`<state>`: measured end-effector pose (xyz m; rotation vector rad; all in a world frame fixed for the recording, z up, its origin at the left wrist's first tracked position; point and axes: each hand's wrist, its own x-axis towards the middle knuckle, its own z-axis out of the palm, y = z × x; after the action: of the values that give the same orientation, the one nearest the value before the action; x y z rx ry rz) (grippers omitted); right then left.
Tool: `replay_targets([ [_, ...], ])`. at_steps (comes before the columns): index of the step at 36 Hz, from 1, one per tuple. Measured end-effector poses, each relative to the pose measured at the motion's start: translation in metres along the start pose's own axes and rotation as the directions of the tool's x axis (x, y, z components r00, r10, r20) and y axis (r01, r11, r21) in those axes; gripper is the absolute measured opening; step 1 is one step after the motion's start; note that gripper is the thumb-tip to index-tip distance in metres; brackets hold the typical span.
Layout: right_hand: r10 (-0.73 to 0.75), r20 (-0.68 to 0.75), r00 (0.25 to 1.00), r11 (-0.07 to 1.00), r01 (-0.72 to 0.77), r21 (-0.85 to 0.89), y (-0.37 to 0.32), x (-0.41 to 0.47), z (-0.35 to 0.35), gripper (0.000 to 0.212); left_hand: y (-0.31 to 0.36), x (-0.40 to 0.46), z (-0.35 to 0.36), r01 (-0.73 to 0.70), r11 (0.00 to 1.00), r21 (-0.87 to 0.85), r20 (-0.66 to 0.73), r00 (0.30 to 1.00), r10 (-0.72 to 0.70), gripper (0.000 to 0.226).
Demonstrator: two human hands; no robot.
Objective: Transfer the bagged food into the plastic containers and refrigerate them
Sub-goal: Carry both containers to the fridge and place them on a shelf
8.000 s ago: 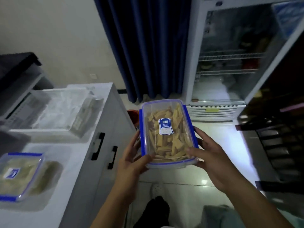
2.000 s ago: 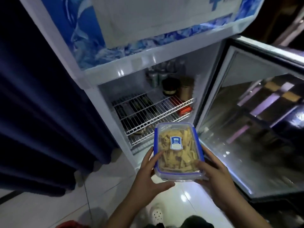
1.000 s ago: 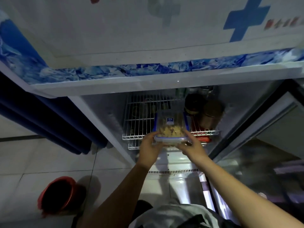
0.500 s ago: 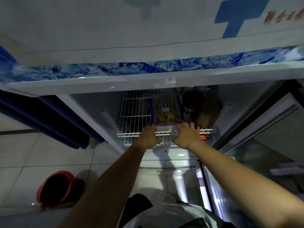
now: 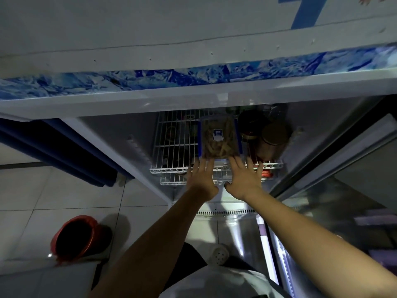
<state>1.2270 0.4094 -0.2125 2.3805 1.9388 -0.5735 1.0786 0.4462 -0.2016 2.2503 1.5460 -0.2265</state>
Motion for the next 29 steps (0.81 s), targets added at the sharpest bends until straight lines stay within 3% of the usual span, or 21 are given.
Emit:
replay_targets([
  [10, -0.008, 0.076, 0.997, 0.999, 0.012, -0.052, 0.001, -0.008, -0.009, 0.096, -0.017, -0.002, 0.002, -0.029, 1.000, 0.002, 0.028, 0.999, 0.029, 0.107],
  [16, -0.091, 0.018, 0.996, 0.996, 0.091, 0.007, -0.018, -0.062, -0.015, 0.089, -0.045, -0.064, -0.004, -0.008, 0.992, -0.128, -0.114, 0.993, -0.006, 0.102],
  [19, -0.142, 0.017, 0.990, 0.990, 0.142, 0.002, -0.048, -0.099, -0.008, 0.086, -0.076, -0.123, -0.002, 0.027, 0.994, -0.109, -0.162, 0.986, -0.045, 0.098],
  [24, -0.344, 0.040, 0.938, 0.937, 0.340, 0.083, -0.138, -0.161, 0.004, 0.078, -0.141, -0.246, 0.012, 0.239, 0.968, -0.081, -0.268, 0.930, -0.252, 0.092],
  [29, -0.527, 0.130, 0.840, 0.849, 0.515, 0.116, -0.248, -0.237, 0.027, 0.076, -0.197, -0.384, 0.029, 0.461, 0.829, -0.316, -0.275, 0.792, -0.545, 0.086],
])
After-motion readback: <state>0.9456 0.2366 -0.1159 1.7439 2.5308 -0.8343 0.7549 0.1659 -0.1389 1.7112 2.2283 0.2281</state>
